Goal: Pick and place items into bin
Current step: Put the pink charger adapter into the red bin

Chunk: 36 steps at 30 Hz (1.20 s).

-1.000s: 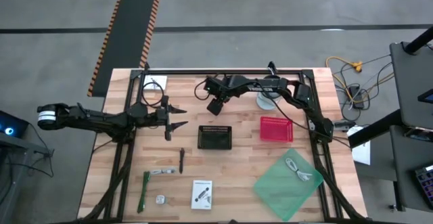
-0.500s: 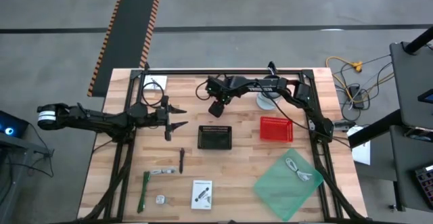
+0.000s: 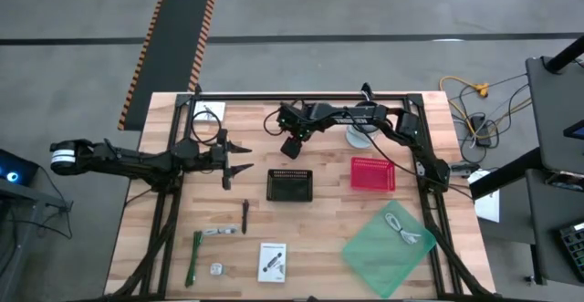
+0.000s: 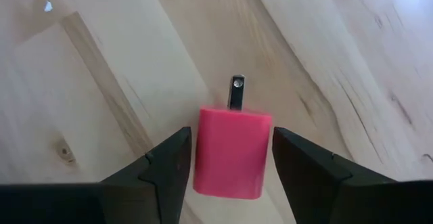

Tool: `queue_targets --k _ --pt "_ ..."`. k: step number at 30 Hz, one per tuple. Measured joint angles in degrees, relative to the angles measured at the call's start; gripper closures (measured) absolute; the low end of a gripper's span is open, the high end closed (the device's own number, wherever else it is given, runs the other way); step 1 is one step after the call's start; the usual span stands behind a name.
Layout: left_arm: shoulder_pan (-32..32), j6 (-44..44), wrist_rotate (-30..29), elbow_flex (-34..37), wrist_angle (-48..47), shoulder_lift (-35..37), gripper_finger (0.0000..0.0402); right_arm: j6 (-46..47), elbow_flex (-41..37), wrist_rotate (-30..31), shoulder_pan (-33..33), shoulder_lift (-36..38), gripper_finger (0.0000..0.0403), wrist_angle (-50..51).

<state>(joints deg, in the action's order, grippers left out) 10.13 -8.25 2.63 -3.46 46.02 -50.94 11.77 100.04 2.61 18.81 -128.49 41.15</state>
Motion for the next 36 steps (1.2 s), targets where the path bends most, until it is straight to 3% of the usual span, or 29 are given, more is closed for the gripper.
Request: queue_targets --k 9,20,25,32,36 --pt "0.0 0.0 0.0 0.0 0.0 0.0 0.0210 -0.1 0.0 0.0 0.0 0.0 0.0274 0.0" --pt "0.0 0.0 0.0 0.0 0.0 0.0 0.0210 2.6 0.0 0.8 -0.1 0.2 0.0272 0.1" --pt "0.0 0.0 0.0 0.0 0.0 0.0 0.0210 2.4 0.0 6.3 -1.8 0.8 0.0273 0.1" --pt "0.0 0.0 0.0 -0.2 0.0 0.1 0.0210 1.8 0.0 6.9 -5.0 3.4 0.0274 0.0" --pt "0.0 0.1 0.0 -0.2 0.0 0.1 0.0210 1.8 0.0 11.2 -7.7 5.1 0.0274 0.0"
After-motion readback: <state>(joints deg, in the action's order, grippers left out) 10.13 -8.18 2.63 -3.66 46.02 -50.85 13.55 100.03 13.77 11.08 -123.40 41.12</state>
